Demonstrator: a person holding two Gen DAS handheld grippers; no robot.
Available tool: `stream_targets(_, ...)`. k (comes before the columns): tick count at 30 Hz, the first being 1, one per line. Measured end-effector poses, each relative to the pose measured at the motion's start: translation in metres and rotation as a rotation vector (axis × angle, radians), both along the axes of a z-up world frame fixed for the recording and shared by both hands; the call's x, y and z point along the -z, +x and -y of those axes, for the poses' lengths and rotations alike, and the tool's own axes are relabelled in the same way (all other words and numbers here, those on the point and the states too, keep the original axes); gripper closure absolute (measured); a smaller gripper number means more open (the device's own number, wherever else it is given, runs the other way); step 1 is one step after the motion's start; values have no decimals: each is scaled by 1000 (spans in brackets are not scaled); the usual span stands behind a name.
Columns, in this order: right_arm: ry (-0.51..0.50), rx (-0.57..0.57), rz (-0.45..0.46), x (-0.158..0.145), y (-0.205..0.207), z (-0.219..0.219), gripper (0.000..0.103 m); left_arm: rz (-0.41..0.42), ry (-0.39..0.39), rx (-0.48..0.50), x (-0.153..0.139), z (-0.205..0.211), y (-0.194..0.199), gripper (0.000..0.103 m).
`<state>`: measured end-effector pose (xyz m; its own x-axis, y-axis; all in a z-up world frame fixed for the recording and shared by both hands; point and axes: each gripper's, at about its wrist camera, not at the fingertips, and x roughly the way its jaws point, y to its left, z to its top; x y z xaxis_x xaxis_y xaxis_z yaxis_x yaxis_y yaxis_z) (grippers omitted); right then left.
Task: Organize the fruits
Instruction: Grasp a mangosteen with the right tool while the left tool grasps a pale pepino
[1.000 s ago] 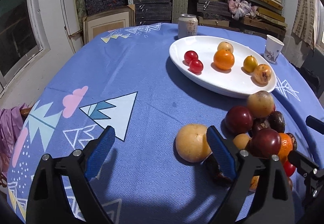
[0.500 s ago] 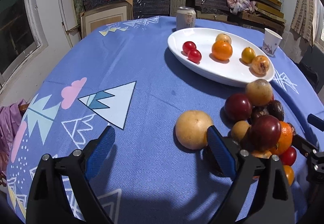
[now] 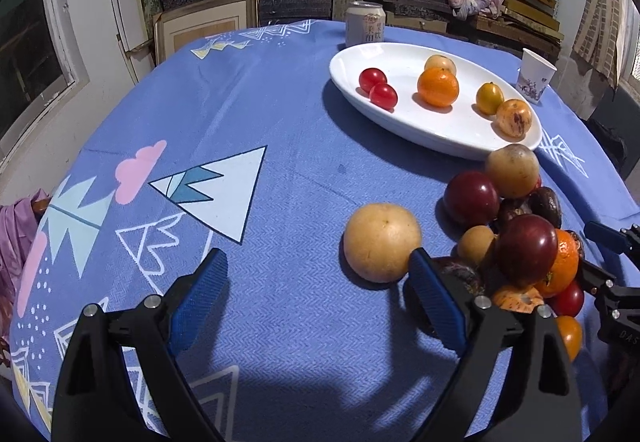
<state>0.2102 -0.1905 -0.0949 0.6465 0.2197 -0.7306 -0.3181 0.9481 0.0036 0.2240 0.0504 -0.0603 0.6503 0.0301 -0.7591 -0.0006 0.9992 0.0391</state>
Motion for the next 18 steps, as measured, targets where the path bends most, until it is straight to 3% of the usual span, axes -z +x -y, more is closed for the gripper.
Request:
stream_targets(7,-6,-15,-19,3,13,0,38,-3,6,12,2,5,3,13)
stream_targets(10,12,-40,-31,4,12,-2,45,1,2,21,2,7,2,16)
stream_targets(15,52,-37,-53,6,8,6,53,1,-11,72,2,12,0,34)
stream_targets(18,53,-40,-55,6,9,6,56,8,-2,91,1,16,0,39)
